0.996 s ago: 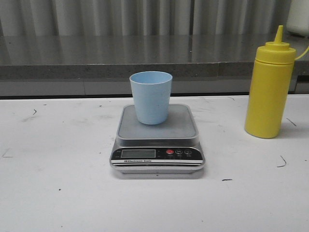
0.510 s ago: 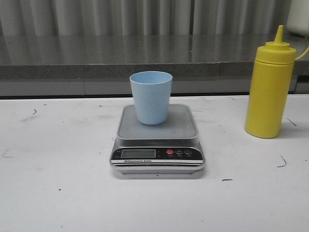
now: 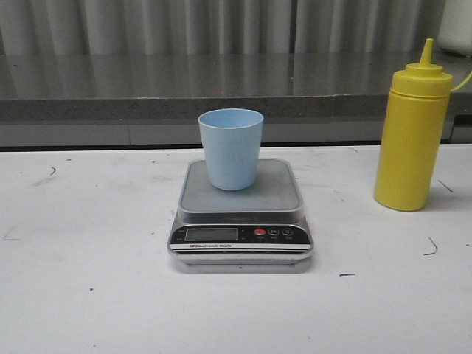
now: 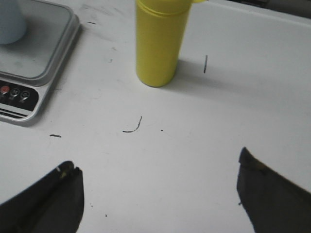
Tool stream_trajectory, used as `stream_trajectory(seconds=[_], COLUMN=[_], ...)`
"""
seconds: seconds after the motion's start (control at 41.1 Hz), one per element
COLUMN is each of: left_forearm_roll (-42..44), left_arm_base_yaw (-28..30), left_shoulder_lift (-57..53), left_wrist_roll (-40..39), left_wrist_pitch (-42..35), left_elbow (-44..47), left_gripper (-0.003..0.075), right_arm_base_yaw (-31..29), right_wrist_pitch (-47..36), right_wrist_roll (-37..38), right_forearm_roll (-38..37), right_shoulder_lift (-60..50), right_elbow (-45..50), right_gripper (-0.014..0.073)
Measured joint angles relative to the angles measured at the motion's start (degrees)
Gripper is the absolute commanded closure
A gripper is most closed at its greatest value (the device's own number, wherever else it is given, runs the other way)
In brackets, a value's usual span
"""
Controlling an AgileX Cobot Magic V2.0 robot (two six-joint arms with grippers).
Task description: Pour seasoning into cup on scale with both arms
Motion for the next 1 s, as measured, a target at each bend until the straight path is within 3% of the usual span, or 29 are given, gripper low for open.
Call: stream_trajectory(seconds=[0.243,0.389,0.705,0.996], left_forearm_roll=[0.0,0.0,0.0,0.0], left_arm_base_yaw=[0.0,0.0,0.0,0.0], left_shoulder_lift=[0.0,0.0,0.0,0.0], left_wrist_roll=[0.0,0.0,0.0,0.0], left_wrist_pitch=[0.0,0.0,0.0,0.0], left_elbow=[0.0,0.0,0.0,0.0], left_gripper=[0.0314,0.0314,0.0314,0.0314], right_arm_base_yaw=[0.7,0.8,1.4,1.4], right_wrist_pitch=[-3.0,-12.5,-49.0,-75.4], right_wrist_roll=[-0.1,0.0,0.0,0.0], right_forearm_roll=[0.5,5.0,9.3,9.6], right_shoulder_lift=[3.7,5.4,11.9,26.8], right_elbow=[-0.9,3.7,22.1,24.1], right_gripper=[-0.0060,-0.0060,-0.0060,-0.0060])
